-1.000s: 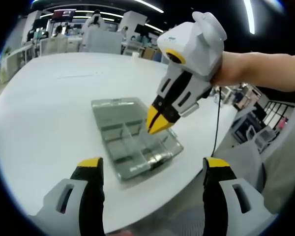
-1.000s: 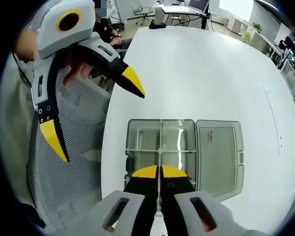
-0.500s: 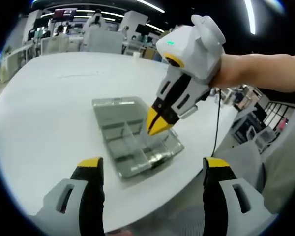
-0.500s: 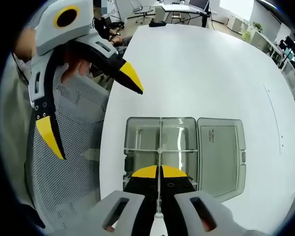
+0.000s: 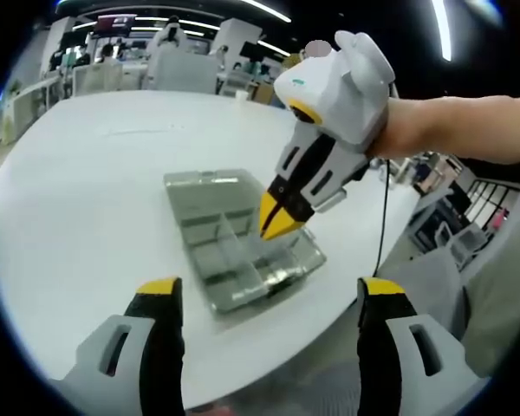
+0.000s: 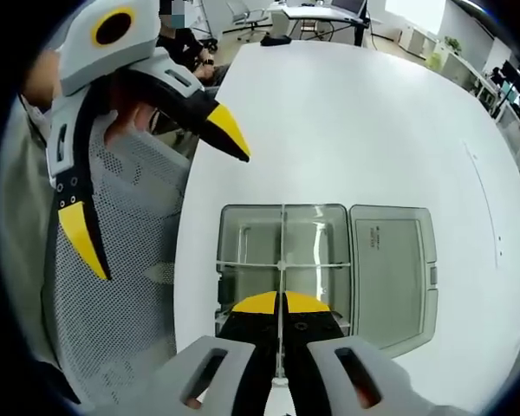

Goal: Insert the divider into the dual guide fixture by aligning both edges with the guide slots and pushing it downward to the bottom, including one-sided entry, uneven engagement, binding, and posture correction.

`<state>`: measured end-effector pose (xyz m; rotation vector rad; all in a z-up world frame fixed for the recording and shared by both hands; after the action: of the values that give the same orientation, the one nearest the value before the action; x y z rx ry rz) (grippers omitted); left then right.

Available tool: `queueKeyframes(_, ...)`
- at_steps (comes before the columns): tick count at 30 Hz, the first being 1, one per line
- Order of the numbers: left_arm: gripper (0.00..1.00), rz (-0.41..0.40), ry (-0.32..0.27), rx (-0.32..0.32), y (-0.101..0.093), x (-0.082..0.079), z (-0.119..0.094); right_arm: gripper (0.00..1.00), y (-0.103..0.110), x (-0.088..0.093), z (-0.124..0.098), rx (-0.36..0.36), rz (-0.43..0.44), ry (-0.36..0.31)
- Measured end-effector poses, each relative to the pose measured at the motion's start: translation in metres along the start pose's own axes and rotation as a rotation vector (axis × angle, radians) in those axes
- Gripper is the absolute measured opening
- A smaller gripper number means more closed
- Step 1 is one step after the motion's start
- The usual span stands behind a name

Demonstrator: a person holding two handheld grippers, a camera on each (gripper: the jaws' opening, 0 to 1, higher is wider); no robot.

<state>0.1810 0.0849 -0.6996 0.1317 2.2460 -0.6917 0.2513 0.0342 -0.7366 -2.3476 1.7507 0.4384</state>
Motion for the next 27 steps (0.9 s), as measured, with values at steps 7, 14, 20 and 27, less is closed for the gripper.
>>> queueKeyframes(7, 0.80, 0.001, 0.002, -0.002, 0.0006, 0.0003, -0.0004, 0.00, -0.0005, 0.0011, 0.0026, -0.001, 0.004, 0.000)
queueKeyframes(14, 0.80, 0.000, 0.004, -0.001, 0.0006, 0.0006, 0.0002, 0.00, -0.0005, 0.0020, 0.0051, 0.000, 0.004, 0.002)
queueKeyframes(20, 0.80, -0.002, 0.005, -0.002, 0.0015, 0.0013, 0.0003, 0.00, -0.0004, 0.0028, 0.0078, 0.000, 0.003, 0.004)
queueKeyframes(27, 0.80, -0.004, 0.007, -0.003, 0.0019, 0.0018, 0.0003, 0.00, 0.0006, 0.0028, 0.0094, -0.002, 0.007, 0.005)
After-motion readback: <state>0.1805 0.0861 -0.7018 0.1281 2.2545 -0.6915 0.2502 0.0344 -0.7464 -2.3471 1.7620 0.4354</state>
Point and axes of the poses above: the point that each gripper's makers call its tool centre point, and the gripper's own axes: z roughly forward along the fingers, y roughly to its left, x roughly out of its underside, the point moved 2 cm from there along -z, roughly backward along the fingers, and after that the axes turned 6 degrees about -z, right-handed, at the moved point
